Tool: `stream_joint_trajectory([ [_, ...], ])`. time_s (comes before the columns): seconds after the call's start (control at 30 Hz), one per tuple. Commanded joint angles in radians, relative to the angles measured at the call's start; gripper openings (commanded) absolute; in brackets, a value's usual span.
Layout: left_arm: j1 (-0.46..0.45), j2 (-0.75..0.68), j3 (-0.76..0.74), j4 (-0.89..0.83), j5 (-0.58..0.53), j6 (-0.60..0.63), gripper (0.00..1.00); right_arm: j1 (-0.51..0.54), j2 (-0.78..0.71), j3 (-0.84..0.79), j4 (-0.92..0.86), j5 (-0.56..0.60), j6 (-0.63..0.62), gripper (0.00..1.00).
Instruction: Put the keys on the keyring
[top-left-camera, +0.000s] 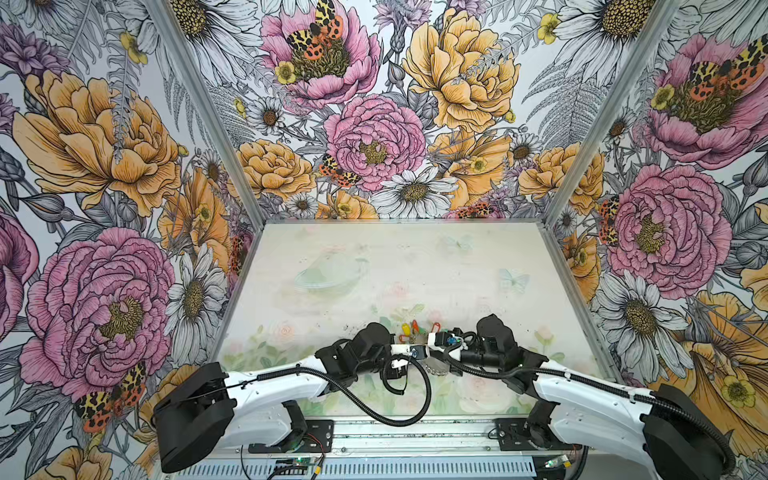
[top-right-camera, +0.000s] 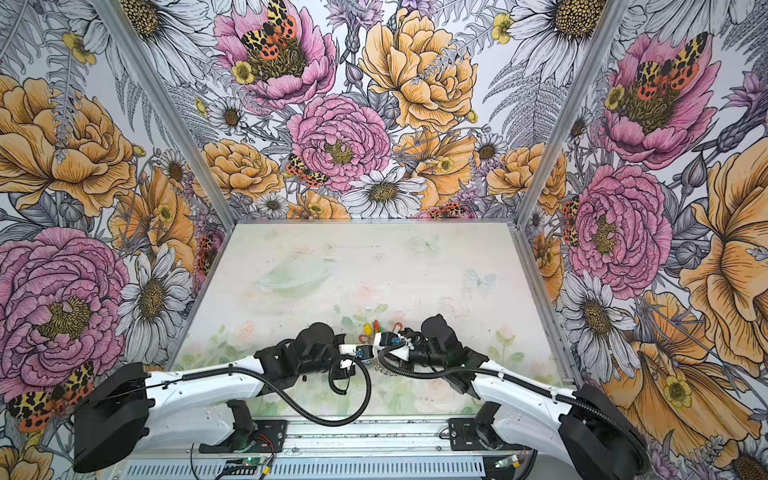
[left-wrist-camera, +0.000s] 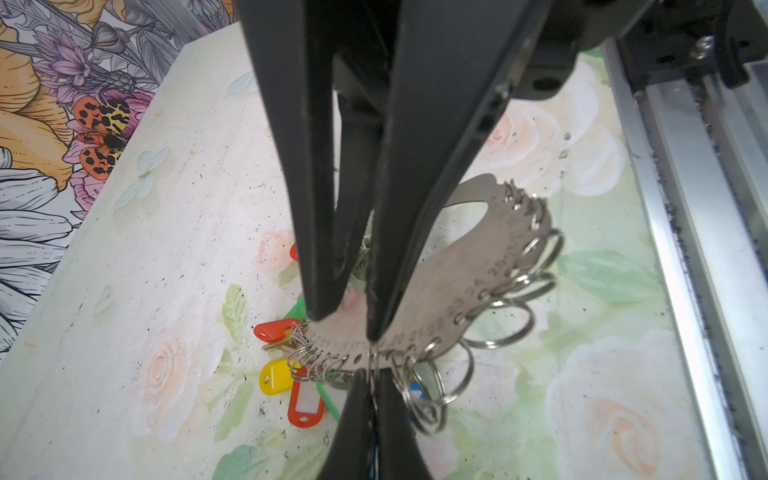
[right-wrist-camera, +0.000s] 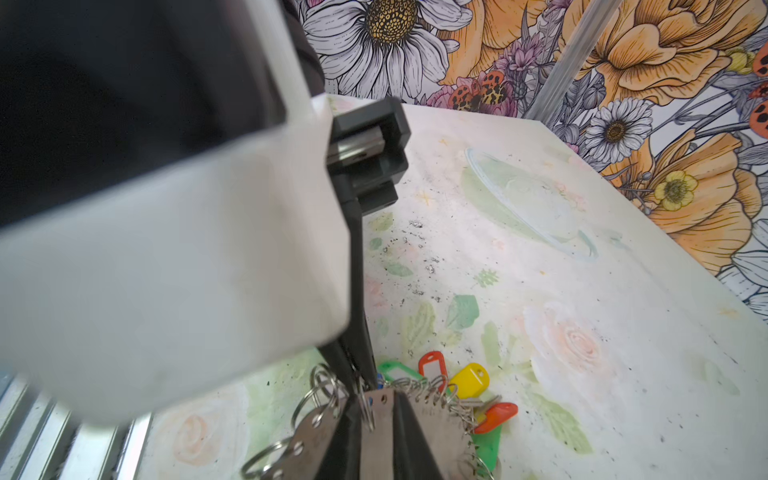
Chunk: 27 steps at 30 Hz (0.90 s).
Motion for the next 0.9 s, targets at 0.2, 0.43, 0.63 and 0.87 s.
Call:
stream_joint_trajectory([
  [0.2, -0.008, 0.013, 0.031, 0.005, 0.029, 0.005, 0.00, 0.008, 0.061, 0.004, 0.058, -0.011, -0.003, 0.16],
  [0.43, -0.007, -0.008, 0.023, 0.010, 0.029, 0.003, 0.00, 0.011, 0.093, -0.005, 0.087, -0.026, -0.013, 0.16],
  [0.63, 0.011, -0.027, 0.012, 0.025, 0.040, -0.007, 0.00, 0.013, 0.089, -0.026, 0.099, -0.080, -0.036, 0.16],
  [0.87, 0.022, -0.039, 0.002, 0.030, 0.045, -0.008, 0.00, 0.014, 0.084, -0.040, 0.096, -0.099, -0.075, 0.17],
])
